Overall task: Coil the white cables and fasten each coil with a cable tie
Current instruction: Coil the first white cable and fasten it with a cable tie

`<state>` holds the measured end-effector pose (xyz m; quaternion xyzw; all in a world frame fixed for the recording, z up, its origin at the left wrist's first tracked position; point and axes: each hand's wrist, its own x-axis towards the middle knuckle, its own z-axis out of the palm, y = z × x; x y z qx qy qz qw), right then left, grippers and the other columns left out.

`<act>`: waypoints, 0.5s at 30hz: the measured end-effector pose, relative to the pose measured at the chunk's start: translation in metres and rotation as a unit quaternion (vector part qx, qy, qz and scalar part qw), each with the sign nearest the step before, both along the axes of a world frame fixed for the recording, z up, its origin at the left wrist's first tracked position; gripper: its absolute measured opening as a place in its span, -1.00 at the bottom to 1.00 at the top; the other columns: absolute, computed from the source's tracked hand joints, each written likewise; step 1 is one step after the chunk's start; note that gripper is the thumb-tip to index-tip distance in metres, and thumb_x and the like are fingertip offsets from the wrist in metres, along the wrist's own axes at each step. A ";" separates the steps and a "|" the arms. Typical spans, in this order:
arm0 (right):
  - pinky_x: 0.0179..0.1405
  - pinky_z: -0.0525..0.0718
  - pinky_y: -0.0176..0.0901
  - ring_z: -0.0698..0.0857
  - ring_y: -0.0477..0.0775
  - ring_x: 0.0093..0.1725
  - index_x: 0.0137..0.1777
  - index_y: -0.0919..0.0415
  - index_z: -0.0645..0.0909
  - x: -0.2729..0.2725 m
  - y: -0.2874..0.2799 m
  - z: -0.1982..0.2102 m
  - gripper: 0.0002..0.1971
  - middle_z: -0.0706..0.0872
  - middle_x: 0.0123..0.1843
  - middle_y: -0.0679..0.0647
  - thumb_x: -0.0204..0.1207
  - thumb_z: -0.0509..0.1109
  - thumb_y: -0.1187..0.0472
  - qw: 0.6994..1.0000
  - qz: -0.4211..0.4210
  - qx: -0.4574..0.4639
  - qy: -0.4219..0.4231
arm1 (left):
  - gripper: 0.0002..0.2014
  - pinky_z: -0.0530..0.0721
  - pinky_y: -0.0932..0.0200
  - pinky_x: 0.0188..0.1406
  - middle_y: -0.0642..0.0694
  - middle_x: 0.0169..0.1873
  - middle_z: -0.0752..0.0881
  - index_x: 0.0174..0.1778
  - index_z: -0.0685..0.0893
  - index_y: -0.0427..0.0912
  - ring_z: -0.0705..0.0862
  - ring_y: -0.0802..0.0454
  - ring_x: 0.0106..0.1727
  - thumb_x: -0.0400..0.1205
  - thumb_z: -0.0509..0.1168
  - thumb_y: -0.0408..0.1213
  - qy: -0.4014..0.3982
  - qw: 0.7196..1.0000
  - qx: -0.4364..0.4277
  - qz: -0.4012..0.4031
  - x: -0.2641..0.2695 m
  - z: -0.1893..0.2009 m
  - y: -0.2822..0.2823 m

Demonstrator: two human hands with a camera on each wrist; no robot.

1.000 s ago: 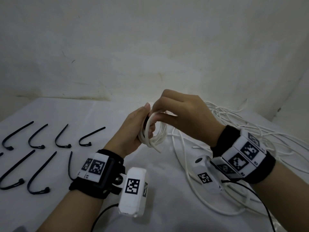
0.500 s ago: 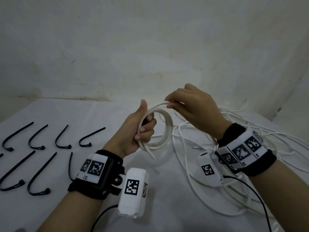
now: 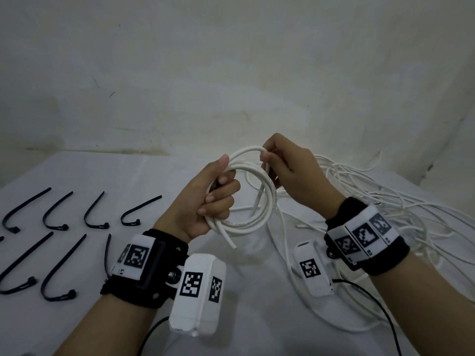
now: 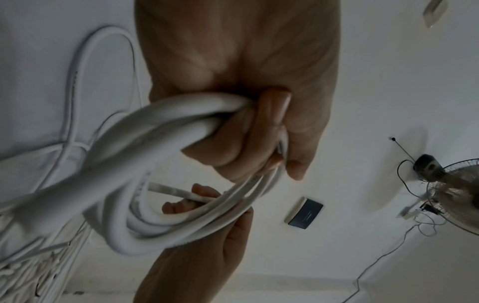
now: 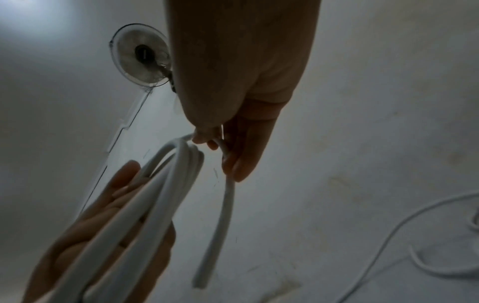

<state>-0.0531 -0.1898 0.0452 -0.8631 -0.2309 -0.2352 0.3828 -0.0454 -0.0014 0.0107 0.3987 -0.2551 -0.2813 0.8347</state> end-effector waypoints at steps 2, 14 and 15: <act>-0.49 0.73 -0.06 0.70 0.22 -0.42 -0.17 0.15 0.46 0.000 0.005 -0.002 -0.83 0.67 -0.40 0.07 0.68 0.21 0.28 0.999 0.005 0.045 0.020 | -0.54 0.25 0.47 -0.89 0.11 -0.76 0.33 -0.53 0.46 -0.07 0.25 0.32 -0.86 0.25 0.58 0.10 -0.002 1.000 -0.008 -0.007 0.001 0.001 0.002; -0.55 0.69 -0.09 0.66 0.22 -0.50 -0.10 0.31 0.47 -0.001 0.019 -0.008 -0.83 0.60 -0.36 0.33 0.69 0.19 0.24 0.970 0.069 0.212 0.099 | -0.56 0.20 0.46 -0.87 0.12 -0.76 0.32 -0.51 0.47 -0.07 0.25 0.32 -0.85 0.40 0.41 0.19 0.010 1.000 0.014 -0.001 0.001 0.003 0.007; -0.54 0.70 -0.08 0.67 0.20 -0.51 -0.10 0.31 0.46 -0.002 0.019 -0.009 -0.83 0.60 -0.37 0.30 0.69 0.18 0.24 0.969 0.069 0.218 0.098 | -0.56 0.20 0.46 -0.87 0.12 -0.76 0.31 -0.51 0.47 -0.07 0.23 0.32 -0.85 0.41 0.37 0.20 0.014 1.000 0.021 0.004 0.001 0.004 0.007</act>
